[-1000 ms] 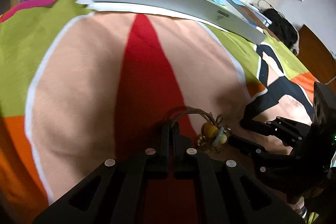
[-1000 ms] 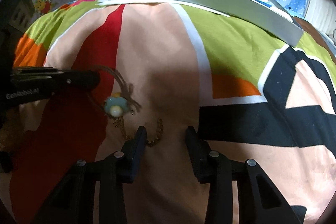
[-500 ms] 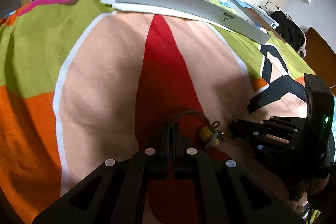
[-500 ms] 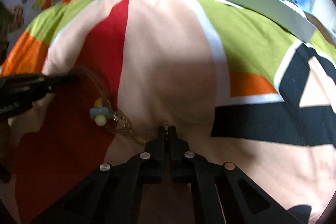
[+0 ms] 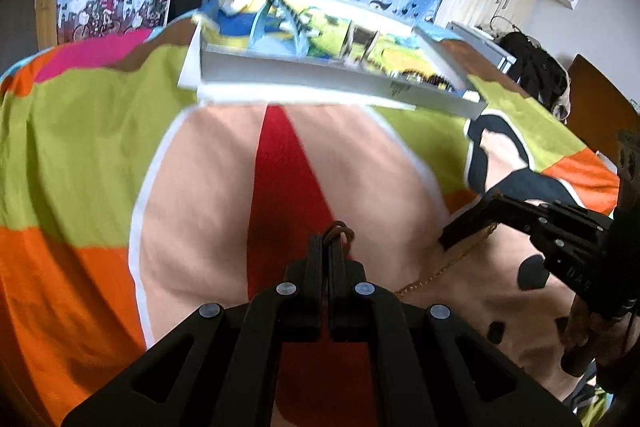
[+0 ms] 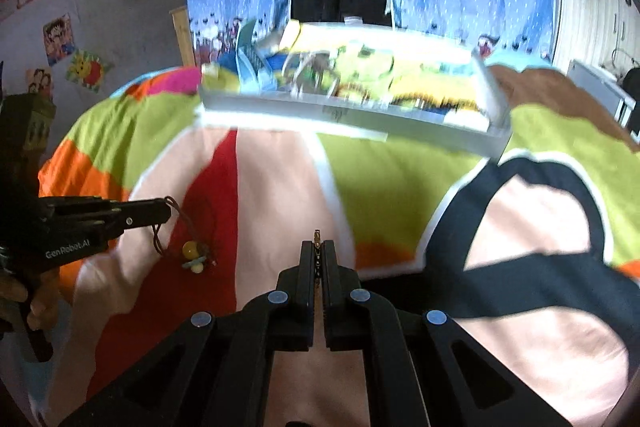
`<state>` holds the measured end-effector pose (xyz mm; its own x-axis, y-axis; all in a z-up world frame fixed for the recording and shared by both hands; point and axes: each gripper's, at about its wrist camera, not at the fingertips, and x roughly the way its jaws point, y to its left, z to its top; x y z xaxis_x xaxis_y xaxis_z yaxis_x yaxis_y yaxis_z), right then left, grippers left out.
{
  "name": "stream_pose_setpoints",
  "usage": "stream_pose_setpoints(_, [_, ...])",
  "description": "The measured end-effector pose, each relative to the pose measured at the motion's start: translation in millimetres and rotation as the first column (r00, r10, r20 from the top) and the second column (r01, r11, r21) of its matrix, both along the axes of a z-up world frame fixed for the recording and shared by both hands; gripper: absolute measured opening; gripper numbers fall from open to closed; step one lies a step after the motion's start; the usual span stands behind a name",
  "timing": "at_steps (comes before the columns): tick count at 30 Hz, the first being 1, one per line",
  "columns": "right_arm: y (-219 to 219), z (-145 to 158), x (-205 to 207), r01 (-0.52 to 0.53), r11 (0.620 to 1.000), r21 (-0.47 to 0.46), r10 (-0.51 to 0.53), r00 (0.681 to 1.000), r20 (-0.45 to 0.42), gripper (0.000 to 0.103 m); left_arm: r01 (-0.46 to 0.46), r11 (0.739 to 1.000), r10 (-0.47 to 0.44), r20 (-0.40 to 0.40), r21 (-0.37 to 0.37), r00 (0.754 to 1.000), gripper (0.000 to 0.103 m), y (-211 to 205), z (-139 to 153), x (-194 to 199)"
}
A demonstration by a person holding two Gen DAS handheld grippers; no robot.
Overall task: Organize jewelry
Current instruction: 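Carry the hair tie with both tools to the tray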
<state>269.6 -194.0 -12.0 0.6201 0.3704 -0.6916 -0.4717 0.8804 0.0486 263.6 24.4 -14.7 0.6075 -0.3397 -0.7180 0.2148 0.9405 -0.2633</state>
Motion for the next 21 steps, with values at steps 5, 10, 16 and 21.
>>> stream_pose_setpoints(5, [-6, 38, 16, 0.01, 1.0, 0.018, -0.011, 0.998, 0.062, 0.003, 0.019, 1.0, -0.019, 0.053, 0.001, 0.998, 0.0, -14, 36, 18])
stream_pose_setpoints(10, [-11, 87, 43, 0.013, 1.0, 0.006, -0.014, 0.989, 0.144, 0.003, 0.042, 0.999, -0.041, 0.105, -0.008, 0.994, 0.0, -33, 76, 50])
stream_pose_setpoints(16, [-17, 139, 81, 0.028, 1.0, 0.01, -0.03, 0.972, 0.234, 0.003, 0.047, 0.997, -0.037, 0.151, -0.065, 0.988, 0.0, -52, 114, 98])
stream_pose_setpoints(21, [-21, 151, 118, 0.045, 0.999, 0.026, -0.05, 0.966, 0.254, 0.003, 0.038, 0.996, -0.024, 0.16, -0.086, 0.987, 0.0, -68, 121, 137])
